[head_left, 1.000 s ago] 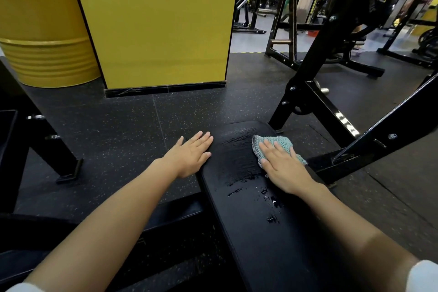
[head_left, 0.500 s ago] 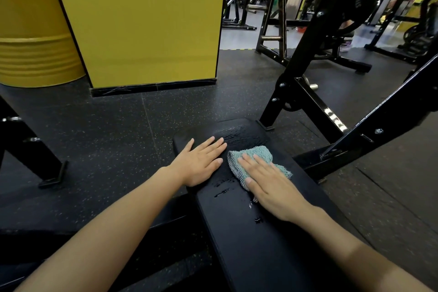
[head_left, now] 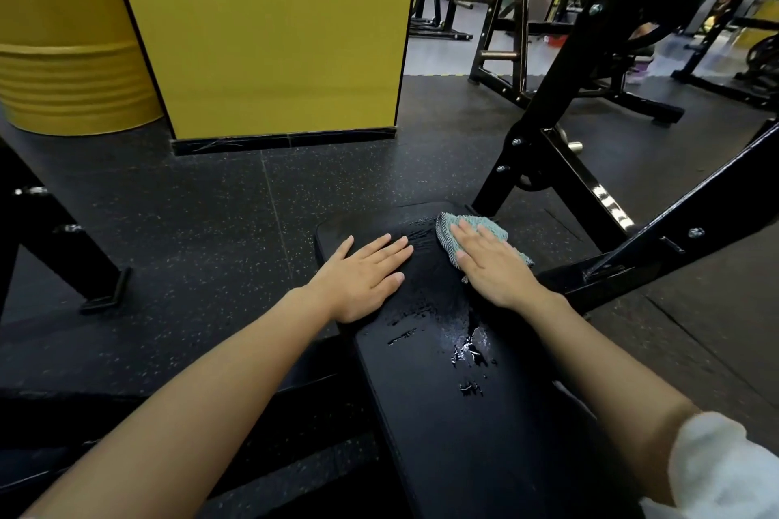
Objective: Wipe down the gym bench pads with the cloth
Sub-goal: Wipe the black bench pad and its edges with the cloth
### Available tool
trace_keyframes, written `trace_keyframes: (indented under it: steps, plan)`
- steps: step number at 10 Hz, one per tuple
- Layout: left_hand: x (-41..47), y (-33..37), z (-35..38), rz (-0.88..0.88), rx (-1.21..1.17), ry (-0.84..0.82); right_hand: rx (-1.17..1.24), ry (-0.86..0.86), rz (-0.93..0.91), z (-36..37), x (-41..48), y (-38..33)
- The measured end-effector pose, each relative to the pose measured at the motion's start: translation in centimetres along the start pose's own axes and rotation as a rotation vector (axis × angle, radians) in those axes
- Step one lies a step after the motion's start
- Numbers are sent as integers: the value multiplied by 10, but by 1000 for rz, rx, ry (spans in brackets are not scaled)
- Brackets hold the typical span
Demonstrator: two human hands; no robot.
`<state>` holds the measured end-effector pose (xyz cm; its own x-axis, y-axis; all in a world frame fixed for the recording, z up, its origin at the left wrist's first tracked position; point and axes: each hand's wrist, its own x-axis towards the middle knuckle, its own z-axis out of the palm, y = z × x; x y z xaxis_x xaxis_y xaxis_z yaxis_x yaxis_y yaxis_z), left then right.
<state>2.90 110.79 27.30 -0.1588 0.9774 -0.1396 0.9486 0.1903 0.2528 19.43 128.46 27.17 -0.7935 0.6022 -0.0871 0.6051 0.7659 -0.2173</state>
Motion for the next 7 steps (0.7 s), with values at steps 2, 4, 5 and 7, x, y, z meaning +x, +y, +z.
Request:
trace_keyframes:
  steps: [2, 4, 5, 7]
  plan:
    - [-1, -2, 1, 20, -15, 6, 41, -11, -88, 1, -61, 0]
    - [0, -3, 2, 29, -8, 12, 29, -39, -111, 1, -91, 0]
    - [0, -3, 3, 27, -4, 18, -9, -48, -73, -2, -67, -2]
    - [0, -2, 2, 20, -6, 22, -10, -64, 28, -6, -6, -7]
